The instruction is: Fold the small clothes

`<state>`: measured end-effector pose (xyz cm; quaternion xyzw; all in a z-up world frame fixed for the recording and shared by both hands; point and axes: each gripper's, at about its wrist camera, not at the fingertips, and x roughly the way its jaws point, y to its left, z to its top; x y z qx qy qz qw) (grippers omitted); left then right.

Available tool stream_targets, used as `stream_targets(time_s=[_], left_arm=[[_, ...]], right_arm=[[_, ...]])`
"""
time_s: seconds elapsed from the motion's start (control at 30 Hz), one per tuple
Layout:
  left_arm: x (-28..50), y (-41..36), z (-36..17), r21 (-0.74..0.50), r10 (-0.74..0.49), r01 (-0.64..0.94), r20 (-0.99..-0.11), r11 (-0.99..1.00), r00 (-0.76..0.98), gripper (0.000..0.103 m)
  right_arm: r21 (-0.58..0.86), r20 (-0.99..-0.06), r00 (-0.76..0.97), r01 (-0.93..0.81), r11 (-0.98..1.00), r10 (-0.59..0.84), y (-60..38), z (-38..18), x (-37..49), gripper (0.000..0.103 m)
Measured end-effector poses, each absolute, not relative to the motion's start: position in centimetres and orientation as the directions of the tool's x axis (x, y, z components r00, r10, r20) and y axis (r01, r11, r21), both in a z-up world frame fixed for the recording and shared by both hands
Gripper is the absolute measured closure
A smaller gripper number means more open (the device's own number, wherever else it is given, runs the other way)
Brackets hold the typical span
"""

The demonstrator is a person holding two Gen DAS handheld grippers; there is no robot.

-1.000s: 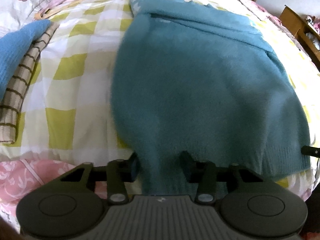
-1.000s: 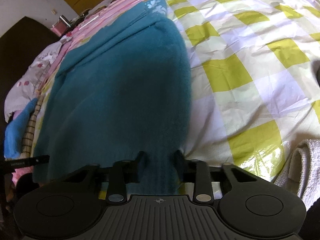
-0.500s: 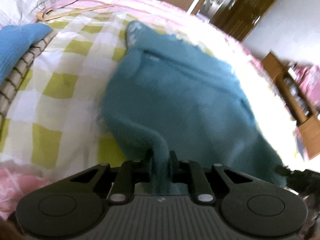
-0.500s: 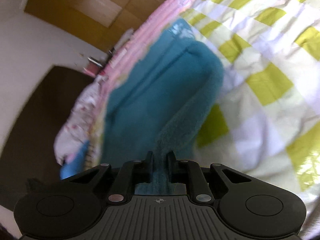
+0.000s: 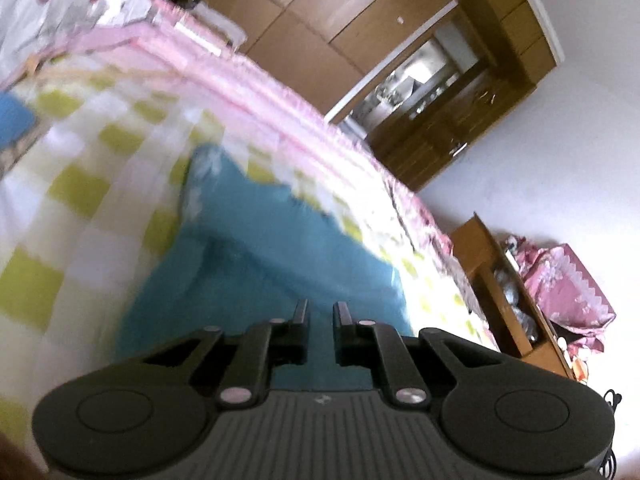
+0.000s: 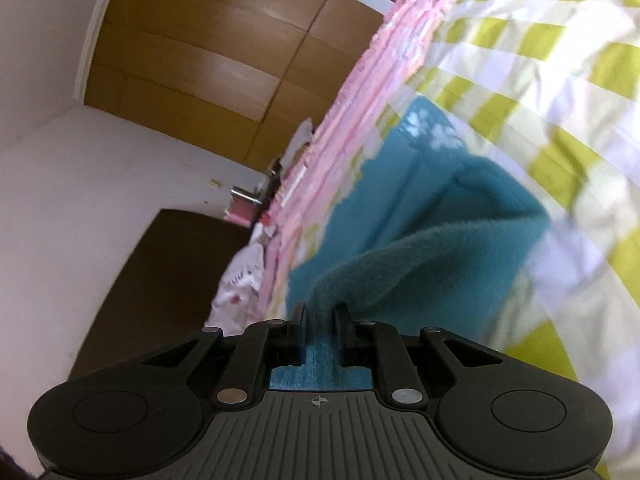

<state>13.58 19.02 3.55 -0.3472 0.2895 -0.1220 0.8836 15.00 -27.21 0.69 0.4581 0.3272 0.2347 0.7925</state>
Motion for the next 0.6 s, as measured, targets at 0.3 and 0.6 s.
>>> stream_targets(time_s=[0.3, 0.6], left_arm=[[13.5, 18.5, 3.4, -0.561, -0.399, 0.048, -0.523, 0.827, 0.753, 0.086], [9.6, 16.5, 3.8, -0.374, -0.408, 0.2, -0.642, 0.906, 0.649, 0.067]], right_arm=[[0.874, -0.306, 0.674, -0.082, 0.48, 0.673, -26.4, 0.6, 17.2, 0.089], [0.838, -0.381, 0.645, -0.063, 0.542, 0.663, -26.2, 0.6, 14.3, 0.09]])
